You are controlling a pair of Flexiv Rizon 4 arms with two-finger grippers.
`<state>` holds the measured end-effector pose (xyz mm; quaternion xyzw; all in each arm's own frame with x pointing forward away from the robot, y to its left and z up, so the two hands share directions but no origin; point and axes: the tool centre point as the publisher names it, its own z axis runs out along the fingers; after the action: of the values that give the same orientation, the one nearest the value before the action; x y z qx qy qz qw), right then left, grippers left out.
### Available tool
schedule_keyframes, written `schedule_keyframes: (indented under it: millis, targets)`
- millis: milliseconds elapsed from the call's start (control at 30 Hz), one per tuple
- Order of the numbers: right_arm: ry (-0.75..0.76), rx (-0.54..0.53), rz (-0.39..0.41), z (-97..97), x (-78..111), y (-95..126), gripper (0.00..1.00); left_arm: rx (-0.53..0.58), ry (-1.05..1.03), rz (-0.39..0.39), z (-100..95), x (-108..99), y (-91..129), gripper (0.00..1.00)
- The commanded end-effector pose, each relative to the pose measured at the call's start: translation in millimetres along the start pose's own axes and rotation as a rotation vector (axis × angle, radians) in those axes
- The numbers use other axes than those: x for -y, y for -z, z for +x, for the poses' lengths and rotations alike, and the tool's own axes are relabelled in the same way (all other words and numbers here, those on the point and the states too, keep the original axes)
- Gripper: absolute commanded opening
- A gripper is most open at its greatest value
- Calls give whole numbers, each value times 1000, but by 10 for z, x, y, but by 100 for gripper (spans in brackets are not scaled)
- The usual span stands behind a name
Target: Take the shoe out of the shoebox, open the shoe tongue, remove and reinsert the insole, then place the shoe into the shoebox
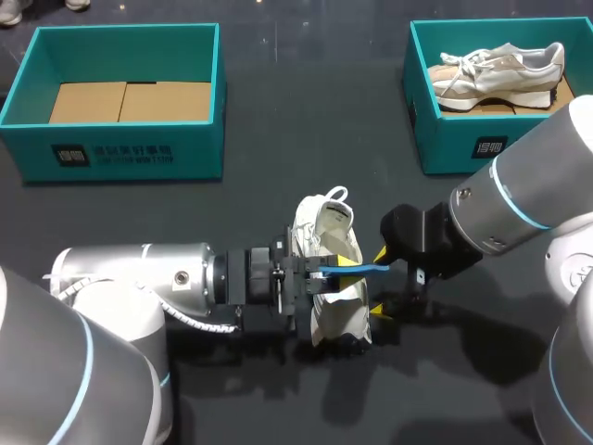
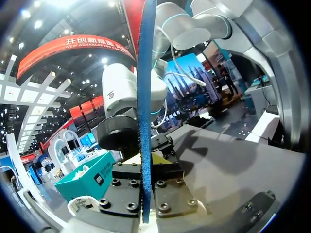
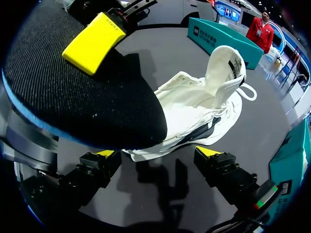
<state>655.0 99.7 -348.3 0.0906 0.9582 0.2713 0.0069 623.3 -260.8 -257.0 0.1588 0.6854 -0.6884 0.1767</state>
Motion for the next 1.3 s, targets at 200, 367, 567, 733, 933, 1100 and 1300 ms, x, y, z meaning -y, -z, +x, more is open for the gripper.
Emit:
schedule_keyframes:
  millis: [200, 367, 567, 733, 933, 1100, 1300]
  targets:
    - [-1, 3, 4, 12, -7, -11, 100, 17, 23, -17, 5, -76, -115, 0]
    - [-1, 3, 4, 12, -7, -11, 100, 23, 31, -28, 4, -107, -127, 0]
    - [-1, 3, 4, 12, -7, -11, 100, 35, 43, -41, -2, -140, -77, 0]
    - [-1, 3, 4, 12, -7, -11, 100, 45, 51, -53, -10, -168, -23, 0]
    - [-1, 3, 4, 12, -7, -11, 100, 48, 57, -58, 9, -176, 56, 0]
    - [-1, 3, 4, 12, -7, -11, 100, 47, 61, -32, 6, -112, 88, 0]
    - [-1, 3, 4, 12, -7, -11, 100, 34, 46, -16, 7, -56, 89, 0]
